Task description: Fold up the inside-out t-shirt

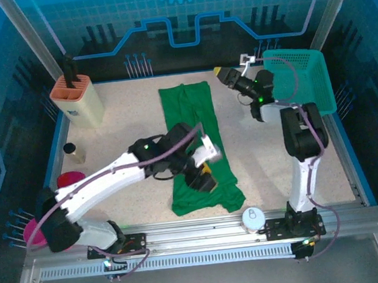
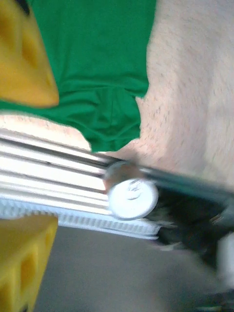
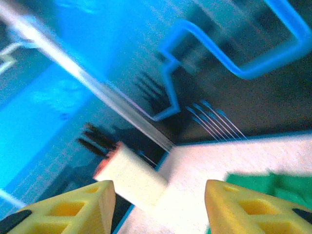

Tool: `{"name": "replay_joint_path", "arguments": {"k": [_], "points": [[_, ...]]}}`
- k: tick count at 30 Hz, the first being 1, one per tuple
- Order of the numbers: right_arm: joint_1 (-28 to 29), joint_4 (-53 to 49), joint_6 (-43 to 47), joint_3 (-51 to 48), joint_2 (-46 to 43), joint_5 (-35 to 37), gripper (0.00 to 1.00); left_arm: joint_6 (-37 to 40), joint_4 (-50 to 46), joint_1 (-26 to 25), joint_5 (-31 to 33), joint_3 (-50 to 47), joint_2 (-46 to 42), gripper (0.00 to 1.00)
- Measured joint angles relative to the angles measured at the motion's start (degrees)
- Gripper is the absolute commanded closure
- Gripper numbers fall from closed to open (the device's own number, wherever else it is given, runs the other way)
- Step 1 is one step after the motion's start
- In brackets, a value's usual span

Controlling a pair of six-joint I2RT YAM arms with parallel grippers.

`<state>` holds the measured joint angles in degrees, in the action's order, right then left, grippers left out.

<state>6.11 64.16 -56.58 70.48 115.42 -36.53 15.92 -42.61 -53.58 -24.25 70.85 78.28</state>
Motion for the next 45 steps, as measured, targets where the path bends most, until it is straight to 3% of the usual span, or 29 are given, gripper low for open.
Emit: {"name": "replay_joint_path", "arguments": {"k": [2, 5, 11, 15, 19, 22, 26, 30, 33, 40, 45], "points": [[-1.3, 2.9, 2.7, -3.1, -4.8, -3.5, 0.41, 13.9, -0.6, -1.9, 0.7, -3.5, -4.5, 0.17], [-2.7, 0.7, 10.0, -7.1, -11.4, -7.6, 0.37, 28.7, -0.6, 2.2, 1.5, -9.3, -8.2, 0.15], [-1.5, -26.8, 39.0, -12.1, -27.3, -6.9, 0.29, 46.2, -0.6, 10.3, 6.4, -13.9, -5.9, 0.14], [4.9, -43.5, 62.0, -18.3, -41.0, 1.2, 0.24, 51.3, -0.4, 13.6, 9.5, -15.4, -3.1, 0.14], [15.8, -61.8, 85.9, -23.8, -51.3, 10.7, 0.2, 51.6, 0.5, 15.6, 6.9, -19.2, -2.4, 0.14], [22.9, -77.6, 101.1, -23.1, -52.2, 17.2, 0.15, 51.8, 1.6, 16.7, 5.0, -21.2, -2.4, 0.13], [29.5, -98.8, 114.2, -19.6, -48.0, 24.5, 0.12, 51.6, 5.5, 17.0, 2.0, -25.9, -2.4, 0.13], [33.3, -111.8, 121.9, -18.4, -42.9, 29.9, 0.08, 51.5, 8.5, 15.5, 1.9, -30.3, -2.5, 0.13], [33.9, -115.0, 125.5, -19.5, -41.2, 32.1, 0.04, 51.7, 11.5, 12.6, 4.1, -33.2, -2.5, 0.13], [35.5, -112.7, 127.8, -23.8, -36.8, 32.5, 0.0, 52.3, 14.8, 11.4, 6.7, -34.5, -1.2, 0.13], [37.6, -104.3, 125.7, -28.0, -33.0, 34.0, 0.01, 53.5, 16.7, 9.5, 9.9, -34.8, 2.7, 0.19]]}}
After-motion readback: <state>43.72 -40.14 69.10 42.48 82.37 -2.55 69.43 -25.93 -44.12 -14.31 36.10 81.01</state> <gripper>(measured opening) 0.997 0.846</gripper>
